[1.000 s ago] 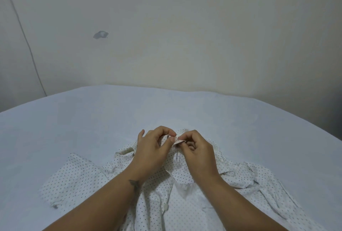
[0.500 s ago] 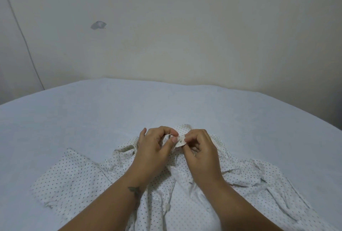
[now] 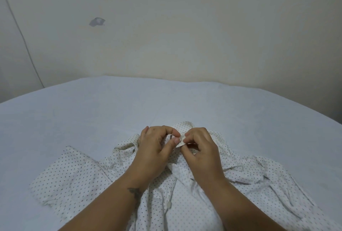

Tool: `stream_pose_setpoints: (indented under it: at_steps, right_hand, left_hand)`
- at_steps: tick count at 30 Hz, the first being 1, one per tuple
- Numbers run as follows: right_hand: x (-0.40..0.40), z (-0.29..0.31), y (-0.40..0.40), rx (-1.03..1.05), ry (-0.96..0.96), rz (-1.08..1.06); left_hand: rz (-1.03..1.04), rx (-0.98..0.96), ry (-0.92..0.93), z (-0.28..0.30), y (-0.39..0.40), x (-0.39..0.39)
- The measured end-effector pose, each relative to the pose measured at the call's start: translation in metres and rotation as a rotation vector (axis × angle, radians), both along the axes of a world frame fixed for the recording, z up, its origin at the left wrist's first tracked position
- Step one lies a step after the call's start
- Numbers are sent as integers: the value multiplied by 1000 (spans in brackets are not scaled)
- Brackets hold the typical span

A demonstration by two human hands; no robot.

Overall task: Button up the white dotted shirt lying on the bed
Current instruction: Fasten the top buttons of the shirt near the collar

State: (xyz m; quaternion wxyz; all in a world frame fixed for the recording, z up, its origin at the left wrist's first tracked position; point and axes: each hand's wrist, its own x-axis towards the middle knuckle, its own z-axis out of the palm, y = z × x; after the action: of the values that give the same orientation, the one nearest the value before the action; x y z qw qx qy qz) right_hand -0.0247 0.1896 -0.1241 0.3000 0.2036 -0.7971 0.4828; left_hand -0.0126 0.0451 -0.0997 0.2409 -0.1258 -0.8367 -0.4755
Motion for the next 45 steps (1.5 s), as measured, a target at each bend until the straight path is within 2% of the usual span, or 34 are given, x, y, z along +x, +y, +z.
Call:
stream_pose_setpoints:
  at_steps: [11,19,27,33,45]
  right_hand:
    - [-1,-2,1,-10,-9,11]
    - [-2,-3,3,-30,-63,6]
    - [-1,-2,4,15,-31,24]
    - [0,0,3,50,-12,30]
    - [0,2,4,31,-69,50]
  left_hand:
    - [-28,-42,32,1,0,4]
    - [-36,-228,67,3,-4,6]
    - [21,-274,118,1,-3,5]
    - [35,-233,113,-1,-2,3]
    - [13,-140,-21,-1,-3,2]
